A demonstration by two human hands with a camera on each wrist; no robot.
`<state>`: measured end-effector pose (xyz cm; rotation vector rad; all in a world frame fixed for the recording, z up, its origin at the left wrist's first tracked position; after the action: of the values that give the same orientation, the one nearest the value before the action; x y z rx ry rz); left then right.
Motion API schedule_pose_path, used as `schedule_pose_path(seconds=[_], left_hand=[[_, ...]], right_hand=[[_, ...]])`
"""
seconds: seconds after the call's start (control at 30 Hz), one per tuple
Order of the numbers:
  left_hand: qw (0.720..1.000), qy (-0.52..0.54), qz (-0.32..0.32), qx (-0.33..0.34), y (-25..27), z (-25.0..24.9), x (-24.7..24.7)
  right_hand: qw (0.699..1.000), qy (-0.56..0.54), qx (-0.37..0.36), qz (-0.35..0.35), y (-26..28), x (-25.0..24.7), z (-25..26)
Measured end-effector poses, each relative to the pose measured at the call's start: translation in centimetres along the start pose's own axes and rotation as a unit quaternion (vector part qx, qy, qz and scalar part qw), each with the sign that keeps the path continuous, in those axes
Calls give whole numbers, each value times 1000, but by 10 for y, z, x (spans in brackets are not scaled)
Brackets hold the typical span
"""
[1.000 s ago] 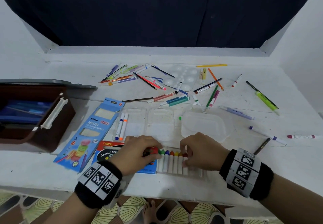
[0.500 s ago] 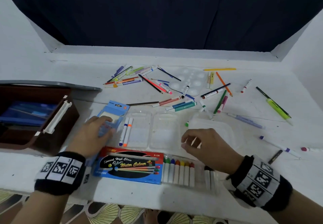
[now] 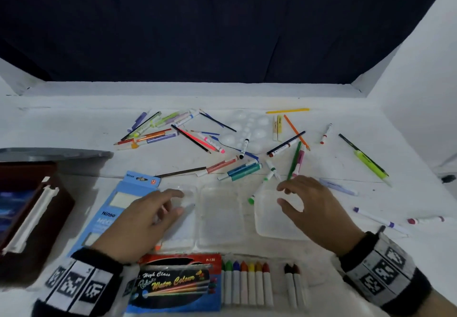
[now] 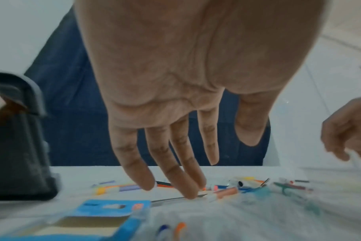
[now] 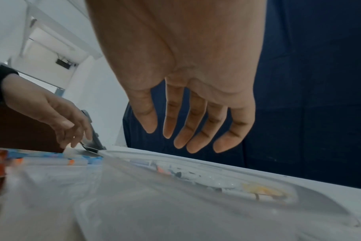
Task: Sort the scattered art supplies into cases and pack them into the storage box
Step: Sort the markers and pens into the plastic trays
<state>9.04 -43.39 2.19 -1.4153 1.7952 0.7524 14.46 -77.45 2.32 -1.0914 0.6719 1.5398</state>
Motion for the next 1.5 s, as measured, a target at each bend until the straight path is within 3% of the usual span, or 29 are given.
schedule_pose_path(seconds=[0.13, 0.27, 0.47, 0.67, 1.07, 1.3, 1.4, 1.5], left_hand=[[998, -24, 44, 41, -38, -7, 8], [996, -45, 68, 44, -84, -14, 12], [971, -186, 129, 74, -153, -21, 27], [950, -257, 154, 83, -174, -34, 45], [958, -233, 165, -29, -188, -48, 54], [965, -225, 115, -64, -183, -58, 53], [953, -257, 133, -92, -178, -57, 58], [958, -222, 126, -127, -177, -56, 62]], right_hand=[[998, 61, 22, 1, -8, 3, -5], [992, 104, 40, 55, -21, 4, -14], [991, 43, 28, 124, -50, 0, -20], [982, -12, -20, 186, -74, -12, -26], [983, -76, -72, 152, -91, -39, -54], [967, -149, -86, 187, -125, -25, -76], [959, -124, -113, 227, -140, -14, -76], [949, -87, -158, 259, -154, 1, -67]])
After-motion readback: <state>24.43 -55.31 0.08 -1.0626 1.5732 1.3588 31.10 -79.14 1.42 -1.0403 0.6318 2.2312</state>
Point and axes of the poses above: each hand's wrist, its own y-axis away from the middle knuckle, its own x-axis out of the palm, z = x × y, the point moved 2 cm from there along -y, towards the middle knuckle, and after that the axes turned 6 degrees about x, right-handed, at the moved point
